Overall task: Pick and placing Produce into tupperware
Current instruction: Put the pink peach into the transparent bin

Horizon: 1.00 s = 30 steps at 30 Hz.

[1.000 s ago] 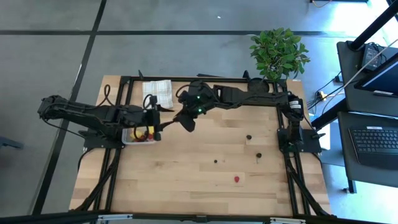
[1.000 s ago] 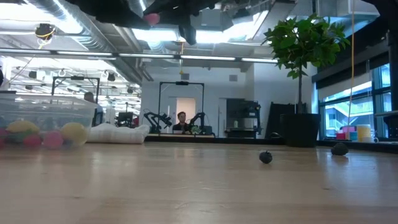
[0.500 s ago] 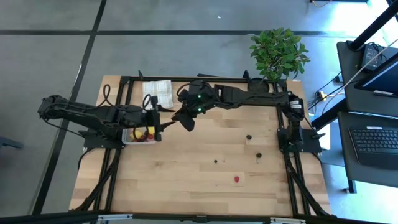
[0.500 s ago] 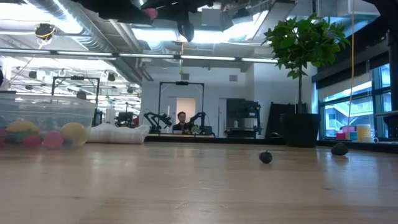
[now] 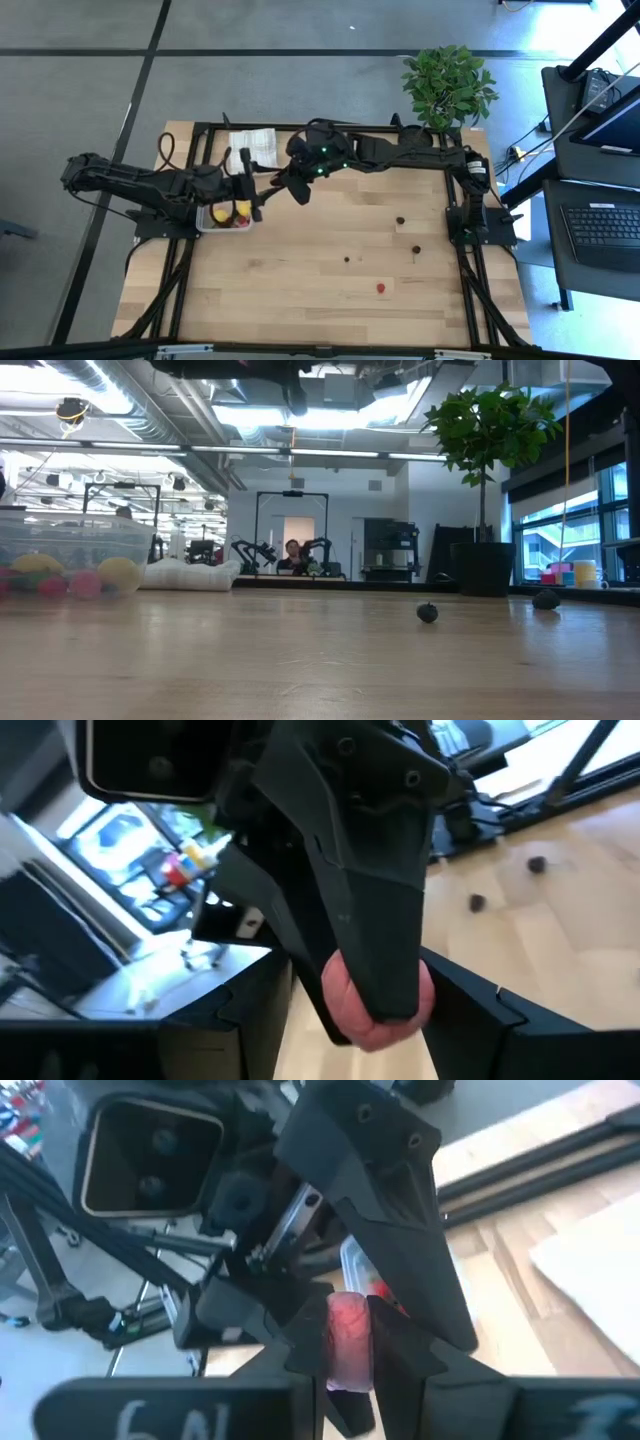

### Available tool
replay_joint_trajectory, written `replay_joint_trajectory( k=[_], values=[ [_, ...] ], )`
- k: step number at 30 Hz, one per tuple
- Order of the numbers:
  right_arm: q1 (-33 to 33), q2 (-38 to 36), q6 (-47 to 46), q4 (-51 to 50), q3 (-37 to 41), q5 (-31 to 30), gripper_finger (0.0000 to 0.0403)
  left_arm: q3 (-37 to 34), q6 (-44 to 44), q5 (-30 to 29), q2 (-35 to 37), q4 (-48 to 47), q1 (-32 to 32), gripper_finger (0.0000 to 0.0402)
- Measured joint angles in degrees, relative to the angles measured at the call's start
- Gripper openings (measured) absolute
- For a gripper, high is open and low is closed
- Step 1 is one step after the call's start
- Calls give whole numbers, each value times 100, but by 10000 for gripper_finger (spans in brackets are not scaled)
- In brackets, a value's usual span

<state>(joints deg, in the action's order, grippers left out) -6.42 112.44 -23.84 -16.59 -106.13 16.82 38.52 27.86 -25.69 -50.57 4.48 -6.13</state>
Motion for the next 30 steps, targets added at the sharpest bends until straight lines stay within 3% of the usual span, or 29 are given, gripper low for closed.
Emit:
replay_joint_trajectory(
  k=[14,25,30],
  values=[
    [-6,11,-140,373,-9,17,59,2,542,-518,81,478,-148,189],
    [-11,22,-331,713,-4,-43,58,17,789,-1158,158,598,-403,128],
    [-6,28,-313,734,-4,-34,58,17,847,-1374,158,608,-514,124]
  ],
)
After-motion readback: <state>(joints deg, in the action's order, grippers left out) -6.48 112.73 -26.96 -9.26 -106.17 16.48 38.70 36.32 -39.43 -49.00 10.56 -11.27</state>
